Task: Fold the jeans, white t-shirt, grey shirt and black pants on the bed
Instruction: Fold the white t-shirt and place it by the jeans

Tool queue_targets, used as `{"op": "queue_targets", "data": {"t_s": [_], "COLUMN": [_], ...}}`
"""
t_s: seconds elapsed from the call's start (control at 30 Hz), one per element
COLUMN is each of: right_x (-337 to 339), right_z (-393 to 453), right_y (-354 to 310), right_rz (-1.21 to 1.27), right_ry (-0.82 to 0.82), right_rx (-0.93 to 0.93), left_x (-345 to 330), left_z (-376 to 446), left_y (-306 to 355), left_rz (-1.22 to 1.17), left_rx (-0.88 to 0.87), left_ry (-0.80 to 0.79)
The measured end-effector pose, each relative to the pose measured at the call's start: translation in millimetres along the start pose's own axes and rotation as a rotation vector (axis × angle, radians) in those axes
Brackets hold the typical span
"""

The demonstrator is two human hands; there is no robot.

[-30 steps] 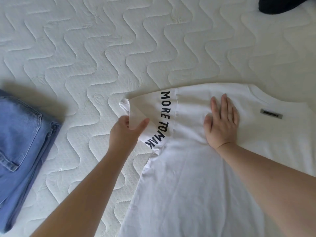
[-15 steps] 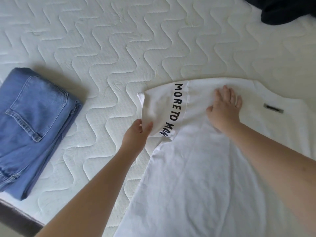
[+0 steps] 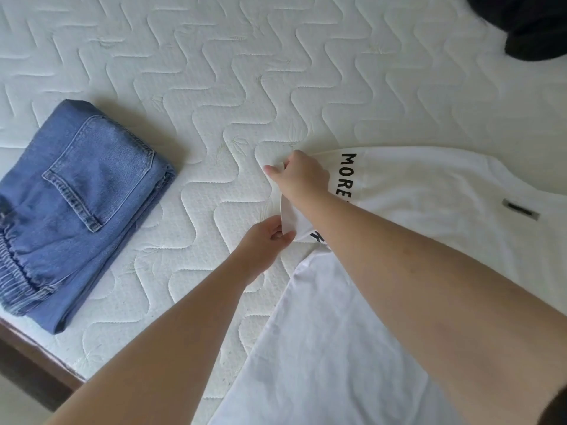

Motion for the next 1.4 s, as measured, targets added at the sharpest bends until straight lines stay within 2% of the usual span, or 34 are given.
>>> {"op": "queue_targets", "data": {"t_s": [0.1,0.17,0.23,0.33,0.43,0.53,0.6,0.7,0.8,0.97,1.0,1.07,1.13,1.2,1.3,1.33,1.4], "right_x": [6,23,43,62,73,89,101,119,130,103,102,106,100,83,48,41,41], "right_z": [4,7,7,-1,-8,-11,-11,-12,-16,6,5,2,1,1,-9,-12,-8], "right_y": [-6,-13,-22,-28,-23,-17,-14,-15,-26,-5,-6,-9,-15,-28,-44,-42,-20], "right_rz": [0.107,0.084,-0.101,-0.351,-0.465,-0.332,-0.130,0.183,0.102,-0.290,-0.260,-0.022,0.213,0.387,0.562,0.586,0.620], "right_ry": [-0.032,-0.010,0.044,0.125,0.228,0.316,0.364,0.419,0.509,0.351,0.374,0.440,0.415,0.255,-0.133,-0.195,-0.166], "right_rx": [-0.010,0.100,0.281,0.535,0.677,0.703,0.624,0.493,0.594,0.479,0.465,0.394,0.334,0.329,0.351,0.341,0.271], "left_x": [2,2,-3,-13,-16,-8,-1,11,21,20,19,19,19,22,24,23,25], "left_z": [-1,-3,-7,-14,-21,-28,-36,-48,-52,-56,-55,-51,-45,-41,-35,-33,-31], "left_y": [0,2,1,7,19,30,38,55,60,48,44,34,21,12,3,-1,-7], "left_rz": [-0.001,0.024,0.112,0.298,0.336,0.250,0.251,0.357,0.440,0.397,0.364,0.302,0.257,0.214,0.226,0.251,0.328], "left_rx": [-0.003,-0.055,-0.140,-0.368,-0.442,-0.423,-0.423,-0.546,-0.622,-0.534,-0.508,-0.437,-0.319,-0.213,-0.114,-0.075,0.005], "left_ry": [0.003,0.020,0.037,0.103,0.208,0.352,0.446,0.571,0.633,0.617,0.604,0.575,0.539,0.532,0.512,0.491,0.460]}}
Point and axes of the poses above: each hand's wrist, its own z-axis towards the middle knuckle, its own x-axis out of the back of the hand, y = z × x, the point moved 9 cm from there along z, towards the middle knuckle, and after that the axes turned 13 degrees about y, right-handed, at the moved point
